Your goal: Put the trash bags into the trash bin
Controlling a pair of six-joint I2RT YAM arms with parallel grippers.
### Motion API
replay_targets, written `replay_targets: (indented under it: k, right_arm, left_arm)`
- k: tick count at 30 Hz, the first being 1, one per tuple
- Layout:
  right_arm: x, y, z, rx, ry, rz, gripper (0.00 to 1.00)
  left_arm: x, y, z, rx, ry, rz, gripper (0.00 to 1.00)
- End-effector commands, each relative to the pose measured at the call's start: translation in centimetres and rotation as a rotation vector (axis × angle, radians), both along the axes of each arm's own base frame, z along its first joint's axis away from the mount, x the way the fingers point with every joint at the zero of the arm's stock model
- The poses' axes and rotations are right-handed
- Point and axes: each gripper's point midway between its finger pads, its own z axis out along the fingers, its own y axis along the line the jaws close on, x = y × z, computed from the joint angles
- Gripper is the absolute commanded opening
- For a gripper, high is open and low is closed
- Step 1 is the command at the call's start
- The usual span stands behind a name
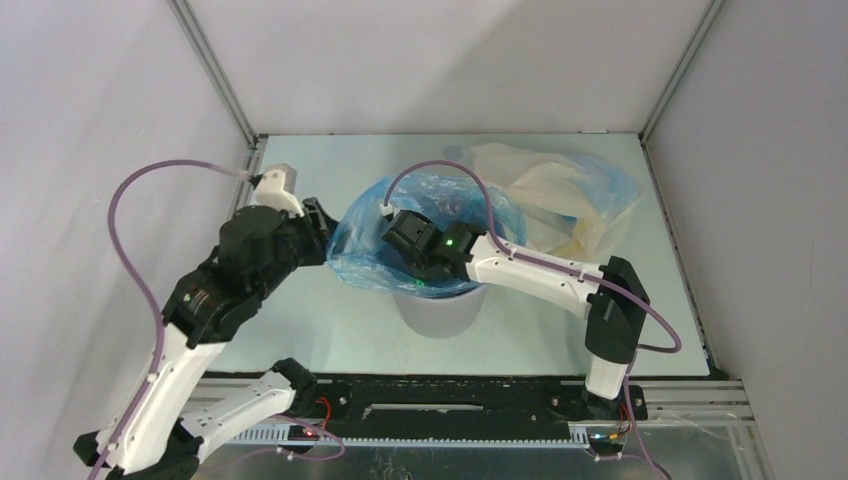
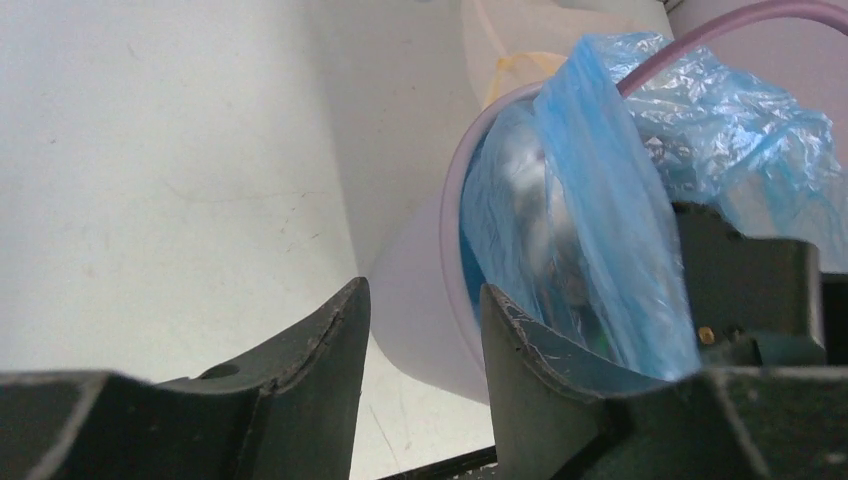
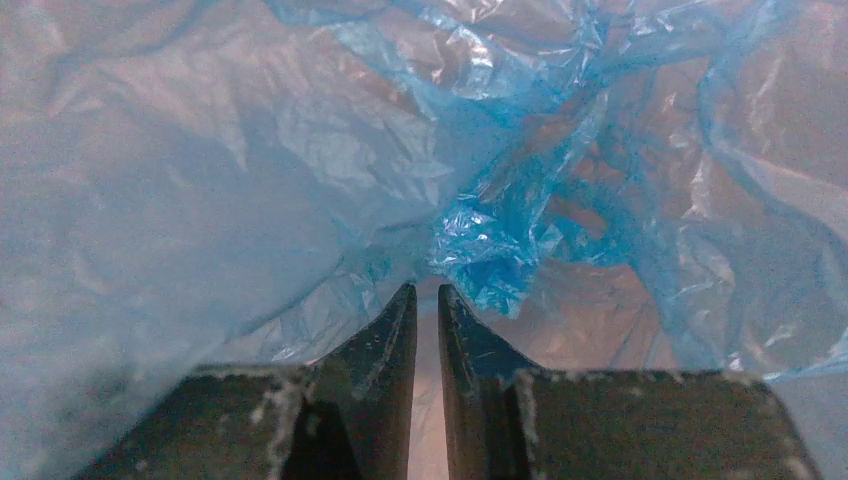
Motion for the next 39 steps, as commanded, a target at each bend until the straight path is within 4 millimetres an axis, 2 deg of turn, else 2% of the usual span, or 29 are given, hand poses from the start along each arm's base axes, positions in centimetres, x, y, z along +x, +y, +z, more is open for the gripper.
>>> replay_targets:
  k: [1, 4, 8, 10, 13, 15, 17, 19, 26, 29, 31, 34, 35, 39]
  right_arm:
    - [1.2, 0.1, 0.8, 0.0, -0.03, -0.052, 0.17]
    - [1.4, 0.1, 0.6, 0.0, -0.03, -0.058, 0.18]
    - [1.4, 0.4, 1.0, 0.014, -0.033, -0.058, 0.2]
    - [1.4, 0.3, 1.1, 0.017, -0.035, -0.058, 0.2]
    - [1.5, 0.5, 1.1, 0.019, -0.037, -0.058, 0.21]
    - [1.4, 0.6, 1.1, 0.023, -0.034, -0.057, 0.21]
    - [1.4, 0.7, 1.1, 0.027, -0.031, -0.056, 0.21]
    - [1.3, 0.7, 1.2, 0.031, -0.032, -0.055, 0.21]
    - [1.2, 0.7, 1.3, 0.028, -0.035, -0.049, 0.21]
    - [1.1, 0.8, 1.8, 0.038, -0.04, -0.045, 0.21]
    - [0.9, 0.8, 2.5, 0.05, -0.048, -0.04, 0.21]
    - [0.5, 0.6, 3.7, 0.069, -0.062, -0.035, 0.22]
    - [0.3, 0.4, 4.2, 0.076, -0.068, -0.035, 0.22]
    - [-0.4, -0.1, 6.5, 0.118, -0.089, -0.033, 0.25]
  left_arm:
    - [-1.6, 2.2, 0.5, -0.02, -0.008, 0.062, 0.51]
    - [-2.9, 2.8, 1.9, -0.066, -0.042, 0.056, 0.52]
    - [-4.5, 6.2, 3.3, -0.067, -0.071, 0.172, 0.54]
    - [-5.4, 7.0, 4.1, -0.094, -0.099, 0.185, 0.59]
    - [-6.7, 5.0, 5.3, -0.191, -0.128, 0.059, 0.72]
    - [-7.3, 3.2, 5.8, -0.234, -0.131, -0.041, 0.76]
    - [-7.1, 1.7, 5.3, -0.236, -0.101, -0.1, 0.77]
    - [-6.4, 1.1, 4.3, -0.205, -0.06, -0.104, 0.75]
    - [-4.4, -1.8, 2.9, -0.194, -0.028, -0.179, 0.61]
    - [-3.3, -1.9, 2.1, -0.163, -0.014, -0.15, 0.52]
    - [-2.7, -1.5, 1.4, -0.132, 0.001, -0.121, 0.4]
    - [-2.1, -0.9, 0.7, -0.097, 0.002, -0.077, 0.05]
    - [-1.9, -0.6, 0.6, -0.09, 0.0, -0.06, 0.01]
    - [-1.4, -0.5, 0.1, -0.074, 0.004, -0.044, 0.0]
